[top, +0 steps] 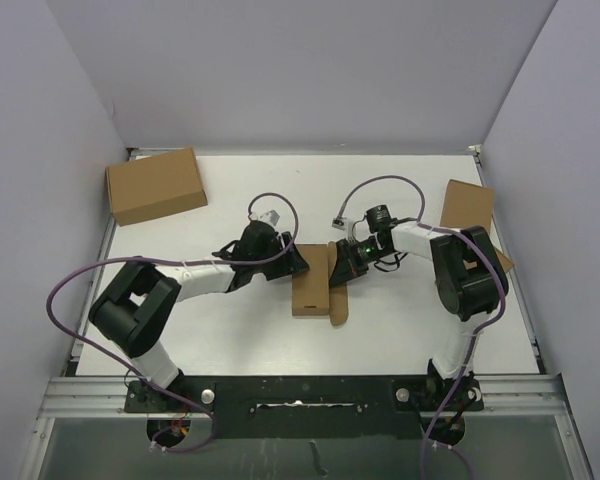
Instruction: Fold the paper box
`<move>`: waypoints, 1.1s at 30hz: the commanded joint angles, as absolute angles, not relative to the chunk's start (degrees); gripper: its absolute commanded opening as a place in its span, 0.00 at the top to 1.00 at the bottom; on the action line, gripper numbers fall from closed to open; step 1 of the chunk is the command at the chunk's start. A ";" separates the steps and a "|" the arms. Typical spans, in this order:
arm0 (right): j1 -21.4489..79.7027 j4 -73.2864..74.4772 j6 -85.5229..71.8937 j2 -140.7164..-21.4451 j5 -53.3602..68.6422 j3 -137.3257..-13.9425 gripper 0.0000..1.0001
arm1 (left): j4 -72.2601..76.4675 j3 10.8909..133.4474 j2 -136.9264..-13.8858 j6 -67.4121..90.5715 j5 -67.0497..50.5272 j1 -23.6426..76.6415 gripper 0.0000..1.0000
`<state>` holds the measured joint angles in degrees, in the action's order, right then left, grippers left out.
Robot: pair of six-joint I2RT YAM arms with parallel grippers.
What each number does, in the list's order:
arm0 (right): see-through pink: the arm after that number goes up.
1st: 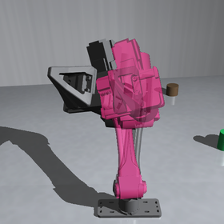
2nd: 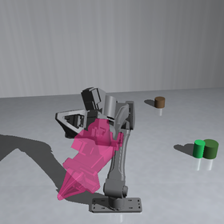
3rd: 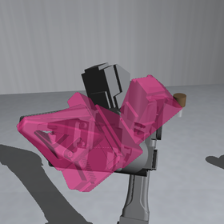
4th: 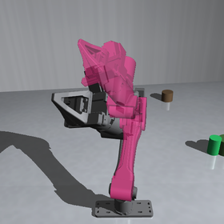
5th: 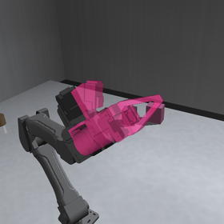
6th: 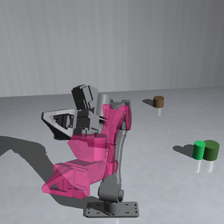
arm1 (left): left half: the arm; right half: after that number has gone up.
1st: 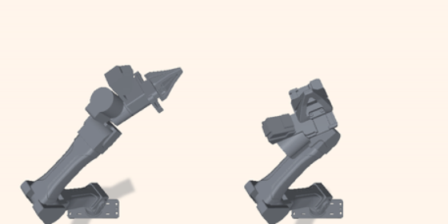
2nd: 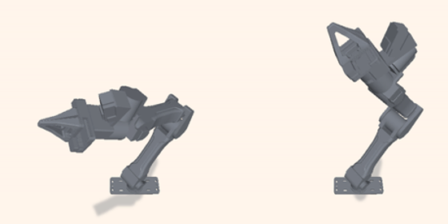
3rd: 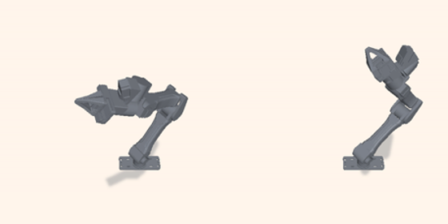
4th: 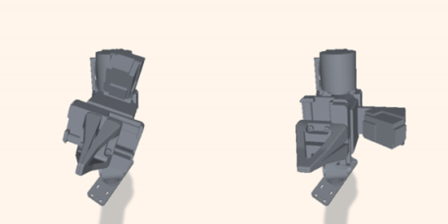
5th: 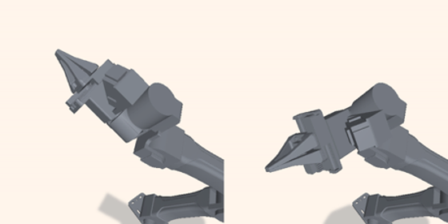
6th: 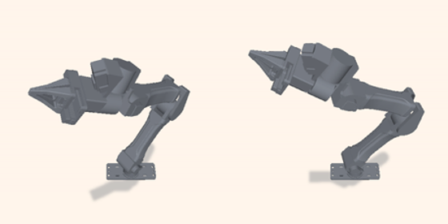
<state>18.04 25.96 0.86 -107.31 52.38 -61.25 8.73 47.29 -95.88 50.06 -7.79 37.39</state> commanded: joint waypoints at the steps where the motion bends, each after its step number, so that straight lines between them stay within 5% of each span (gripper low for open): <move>1: 19.69 24.70 -0.01 -109.33 53.39 -62.58 0.99 | 8.94 49.78 -96.97 47.36 -10.79 36.46 0.47; 22: 14.86 30.63 13.31 -98.57 60.47 -61.50 1.00 | 11.86 35.75 -71.73 40.15 -10.53 33.95 0.37; 33: 18.13 22.99 1.94 -105.73 59.27 -55.75 1.00 | 17.37 32.80 -78.22 45.37 -13.26 37.00 0.38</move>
